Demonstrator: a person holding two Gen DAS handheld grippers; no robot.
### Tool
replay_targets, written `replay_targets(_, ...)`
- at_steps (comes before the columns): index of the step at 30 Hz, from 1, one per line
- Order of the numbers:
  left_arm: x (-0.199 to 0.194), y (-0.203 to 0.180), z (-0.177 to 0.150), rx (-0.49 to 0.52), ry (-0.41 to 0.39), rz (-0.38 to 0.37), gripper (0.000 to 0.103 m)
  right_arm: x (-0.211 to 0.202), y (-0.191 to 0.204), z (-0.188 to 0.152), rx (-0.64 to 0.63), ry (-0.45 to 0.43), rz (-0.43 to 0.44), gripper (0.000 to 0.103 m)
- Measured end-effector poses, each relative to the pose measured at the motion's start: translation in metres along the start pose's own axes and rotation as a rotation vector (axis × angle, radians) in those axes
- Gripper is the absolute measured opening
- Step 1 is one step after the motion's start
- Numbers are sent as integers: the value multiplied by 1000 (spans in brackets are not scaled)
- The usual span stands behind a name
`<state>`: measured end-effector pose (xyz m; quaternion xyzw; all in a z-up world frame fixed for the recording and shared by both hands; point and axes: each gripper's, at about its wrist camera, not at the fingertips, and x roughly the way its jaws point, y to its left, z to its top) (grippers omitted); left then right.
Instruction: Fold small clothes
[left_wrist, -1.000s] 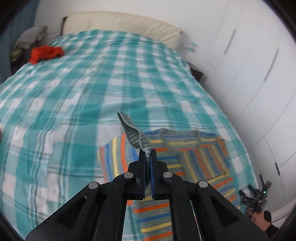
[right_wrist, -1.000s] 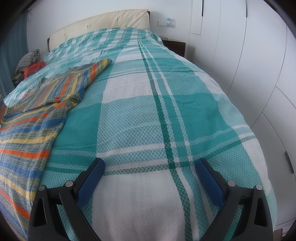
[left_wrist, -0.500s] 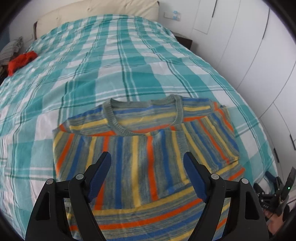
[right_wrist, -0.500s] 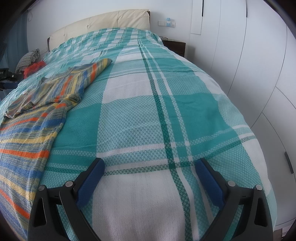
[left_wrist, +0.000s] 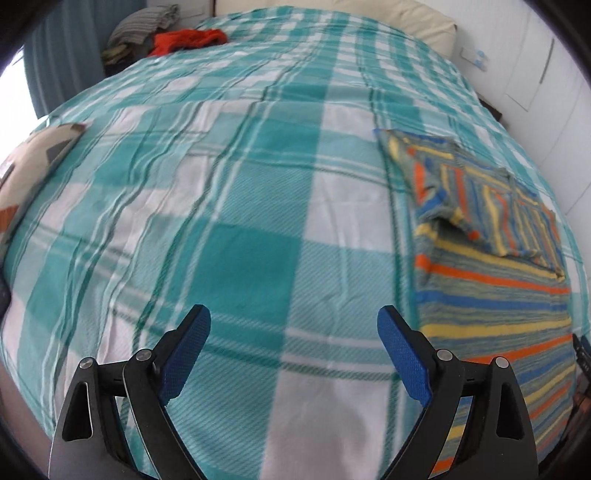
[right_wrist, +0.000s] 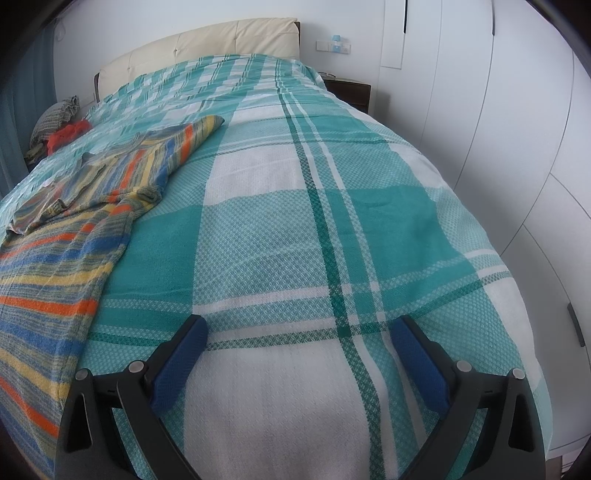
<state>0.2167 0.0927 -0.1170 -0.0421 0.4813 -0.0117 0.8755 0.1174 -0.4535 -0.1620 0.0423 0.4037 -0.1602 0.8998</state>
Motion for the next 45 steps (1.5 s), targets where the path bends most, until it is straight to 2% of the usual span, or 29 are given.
replay_targets(3, 12, 17, -17, -31, -6, 56, 93, 0, 1, 0, -6, -1, -7, 99)
replay_targets(5, 21, 25, -30, -37, -22, 70, 100, -1, 1, 0, -9, 0, -11, 99)
replay_targets(8, 19, 27, -49, -24, -125, 62, 103, 0, 3, 1, -13, 2, -15, 99)
replay_targets(11, 21, 25, -48, -17, -121, 79, 103, 0, 3, 1, -15, 3, -19, 100)
replay_targets(45, 25, 26, -47, -19, -128, 80, 103, 1, 6, 1, -13, 4, -25, 101)
